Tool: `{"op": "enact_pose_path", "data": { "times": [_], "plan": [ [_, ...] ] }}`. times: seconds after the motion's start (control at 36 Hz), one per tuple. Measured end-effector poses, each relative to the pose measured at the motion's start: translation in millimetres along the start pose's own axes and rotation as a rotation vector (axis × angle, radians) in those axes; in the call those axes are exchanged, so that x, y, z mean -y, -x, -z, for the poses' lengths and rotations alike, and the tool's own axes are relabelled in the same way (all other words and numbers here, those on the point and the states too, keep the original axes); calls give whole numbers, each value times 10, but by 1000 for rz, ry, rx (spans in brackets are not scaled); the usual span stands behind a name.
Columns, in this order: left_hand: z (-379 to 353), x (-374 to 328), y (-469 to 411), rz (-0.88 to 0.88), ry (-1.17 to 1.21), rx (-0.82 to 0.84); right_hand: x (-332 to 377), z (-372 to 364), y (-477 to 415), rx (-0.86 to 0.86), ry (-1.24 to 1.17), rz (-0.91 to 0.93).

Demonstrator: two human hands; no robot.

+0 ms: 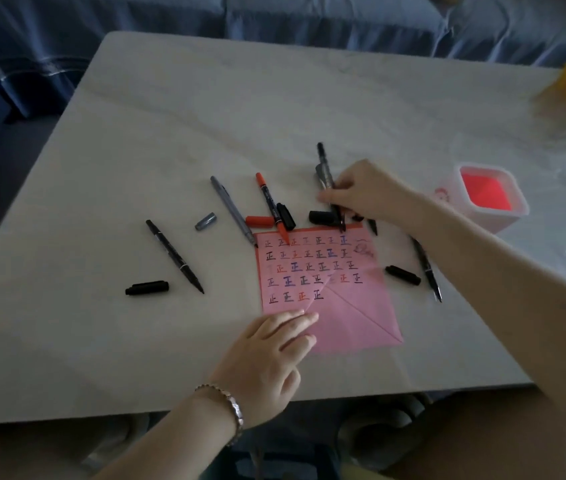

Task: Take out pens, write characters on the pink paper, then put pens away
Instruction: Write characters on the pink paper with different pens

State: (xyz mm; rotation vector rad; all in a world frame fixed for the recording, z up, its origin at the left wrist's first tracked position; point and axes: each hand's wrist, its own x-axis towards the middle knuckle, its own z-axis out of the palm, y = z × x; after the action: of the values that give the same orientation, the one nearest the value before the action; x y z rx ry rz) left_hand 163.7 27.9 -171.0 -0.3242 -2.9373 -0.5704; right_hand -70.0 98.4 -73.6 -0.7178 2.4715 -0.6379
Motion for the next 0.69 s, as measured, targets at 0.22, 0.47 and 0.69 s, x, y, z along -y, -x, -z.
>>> {"op": "enact_pose_path", "data": {
  "times": [0.22, 0.47, 0.69],
  "plan": [
    [-15, 22, 9, 17, 64, 13, 76, -348, -228, -78, 252, 36],
    [-44, 26, 13, 10, 70, -3, -220, -179, -135, -410, 61, -82],
    [-24, 8, 16, 5, 73, -12, -133, -274, -228, -323, 163, -170]
  ]
}}
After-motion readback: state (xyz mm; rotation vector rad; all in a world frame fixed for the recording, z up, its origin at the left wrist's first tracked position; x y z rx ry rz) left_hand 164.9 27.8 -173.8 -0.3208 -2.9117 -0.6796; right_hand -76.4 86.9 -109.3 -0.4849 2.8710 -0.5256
